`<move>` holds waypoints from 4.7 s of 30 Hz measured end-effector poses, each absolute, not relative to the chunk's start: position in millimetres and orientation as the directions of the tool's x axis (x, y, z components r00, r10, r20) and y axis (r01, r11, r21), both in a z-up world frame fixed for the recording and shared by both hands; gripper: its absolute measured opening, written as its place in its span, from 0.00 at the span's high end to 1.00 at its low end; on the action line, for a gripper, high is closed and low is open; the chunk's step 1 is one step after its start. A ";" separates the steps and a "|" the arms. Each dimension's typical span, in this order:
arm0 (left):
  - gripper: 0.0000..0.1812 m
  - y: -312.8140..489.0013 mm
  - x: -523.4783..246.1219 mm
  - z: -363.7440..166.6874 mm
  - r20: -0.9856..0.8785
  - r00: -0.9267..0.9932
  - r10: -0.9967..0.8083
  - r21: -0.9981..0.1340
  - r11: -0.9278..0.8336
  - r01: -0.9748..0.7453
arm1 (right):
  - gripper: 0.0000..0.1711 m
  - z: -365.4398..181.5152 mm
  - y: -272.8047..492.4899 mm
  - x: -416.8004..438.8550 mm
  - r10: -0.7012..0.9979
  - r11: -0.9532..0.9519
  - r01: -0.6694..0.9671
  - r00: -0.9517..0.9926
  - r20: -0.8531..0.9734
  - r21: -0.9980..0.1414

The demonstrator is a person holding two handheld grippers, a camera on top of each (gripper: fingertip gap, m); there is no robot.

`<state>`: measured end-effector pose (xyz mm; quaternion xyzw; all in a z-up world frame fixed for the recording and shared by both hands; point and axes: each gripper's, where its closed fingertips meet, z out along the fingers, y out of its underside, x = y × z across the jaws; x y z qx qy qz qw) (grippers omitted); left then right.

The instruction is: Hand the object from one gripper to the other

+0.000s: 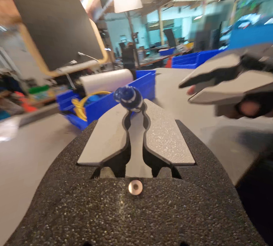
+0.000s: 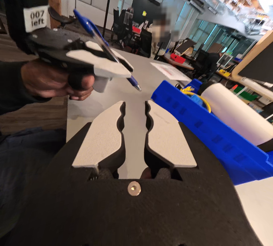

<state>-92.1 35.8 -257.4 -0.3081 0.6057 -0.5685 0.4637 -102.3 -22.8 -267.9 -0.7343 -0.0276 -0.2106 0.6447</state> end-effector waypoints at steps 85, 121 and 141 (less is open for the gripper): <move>0.93 10.8 -124.3 -222.4 -0.823 0.112 -0.557 -0.481 0.787 0.386 | 0.81 -219.5 -4.5 -161.5 -0.256 -0.129 0.502 0.816 0.518 -0.855; 0.75 -13.8 -133.2 -217.7 0.699 -0.715 0.010 -0.552 -0.629 -0.548 | 0.93 -209.1 -29.3 -153.9 -0.304 0.029 0.609 0.761 0.573 -0.793; 0.93 22.6 -124.0 -211.1 -0.225 -0.376 -0.899 -0.953 0.123 0.277 | 0.85 -220.3 -27.3 -129.3 -0.331 -0.138 0.452 0.818 0.471 -0.881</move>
